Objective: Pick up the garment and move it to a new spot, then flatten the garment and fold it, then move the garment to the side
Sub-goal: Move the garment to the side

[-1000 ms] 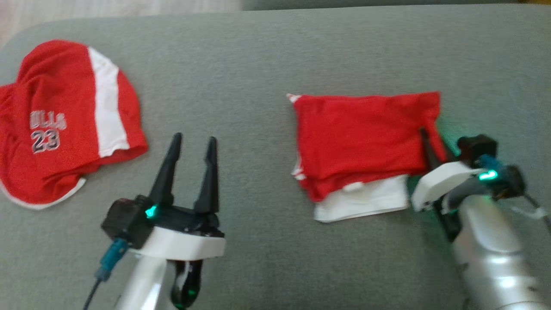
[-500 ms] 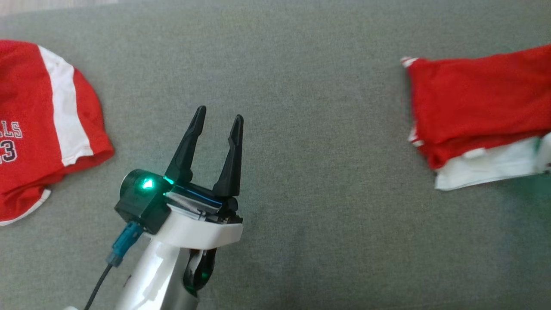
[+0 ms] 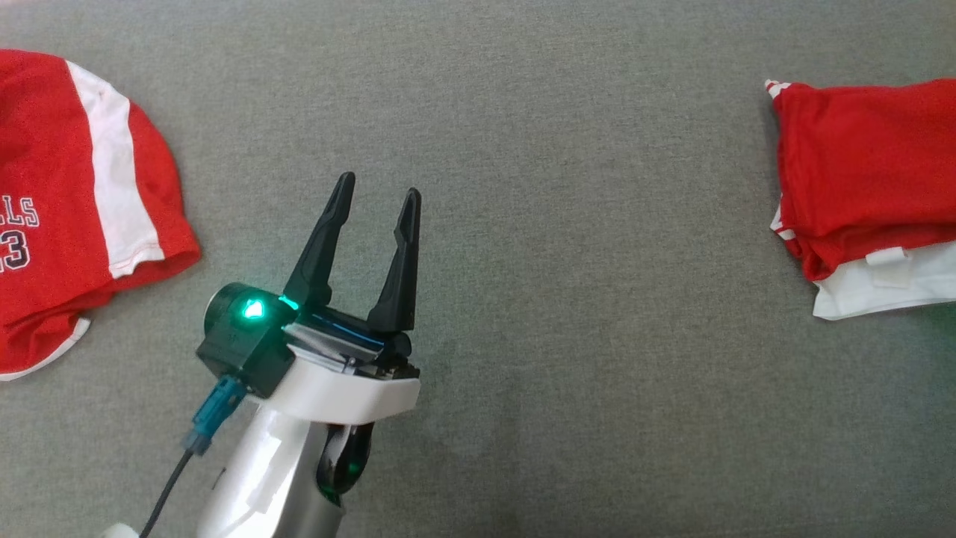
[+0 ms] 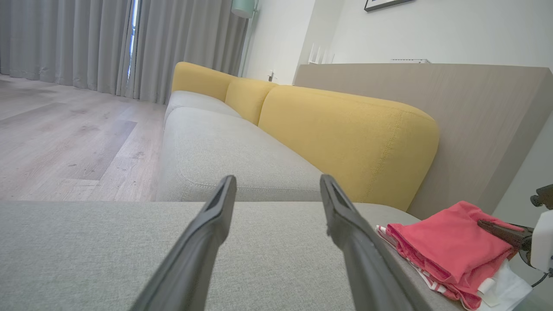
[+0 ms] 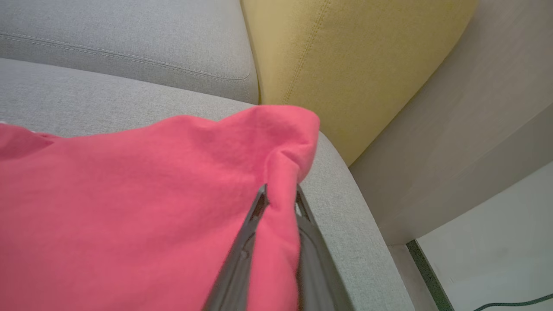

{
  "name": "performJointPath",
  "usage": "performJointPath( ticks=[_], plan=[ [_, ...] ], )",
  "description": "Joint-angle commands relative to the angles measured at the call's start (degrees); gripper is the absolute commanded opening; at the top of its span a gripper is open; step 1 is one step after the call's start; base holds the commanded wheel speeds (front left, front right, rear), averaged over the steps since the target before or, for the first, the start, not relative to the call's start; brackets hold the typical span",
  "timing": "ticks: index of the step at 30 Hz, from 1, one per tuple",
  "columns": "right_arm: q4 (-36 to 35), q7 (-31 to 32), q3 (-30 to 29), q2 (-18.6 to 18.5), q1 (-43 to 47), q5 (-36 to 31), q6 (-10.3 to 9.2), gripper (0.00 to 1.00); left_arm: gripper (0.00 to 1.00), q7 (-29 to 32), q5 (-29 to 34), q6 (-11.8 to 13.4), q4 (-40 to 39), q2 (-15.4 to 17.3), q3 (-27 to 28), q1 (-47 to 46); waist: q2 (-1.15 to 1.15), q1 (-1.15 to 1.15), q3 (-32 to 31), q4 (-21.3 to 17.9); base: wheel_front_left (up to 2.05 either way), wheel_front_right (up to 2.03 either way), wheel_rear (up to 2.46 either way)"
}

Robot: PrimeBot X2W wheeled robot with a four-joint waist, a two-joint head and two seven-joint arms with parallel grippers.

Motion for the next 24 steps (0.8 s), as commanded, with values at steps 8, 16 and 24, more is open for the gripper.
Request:
performJointPath(
  ticks=[8,16,24],
  plan=[
    [-4.6,-1.1,-1.6,2.0,-0.2,-0.7,-0.04,1.00,1.00,-0.3,0.1,0.1,-1.0,0.1,2.1,-0.8,0.00,0.00,-1.8,-0.4,0.00,0.00,0.00],
    [-12.4,-2.6,0.7,6.7,2.5,2.0,-0.04,1.00,1.00,-0.3,-1.0,0.1,-0.9,0.1,4.5,1.4,0.00,0.00,-7.1,-0.1,0.00,0.00,0.00],
    [-25.7,-0.2,2.6,12.8,7.7,7.4,-0.04,1.00,1.00,-0.3,-1.1,0.4,-1.2,0.1,8.2,5.8,0.00,0.00,-14.1,1.3,0.00,0.00,0.00]
  ],
)
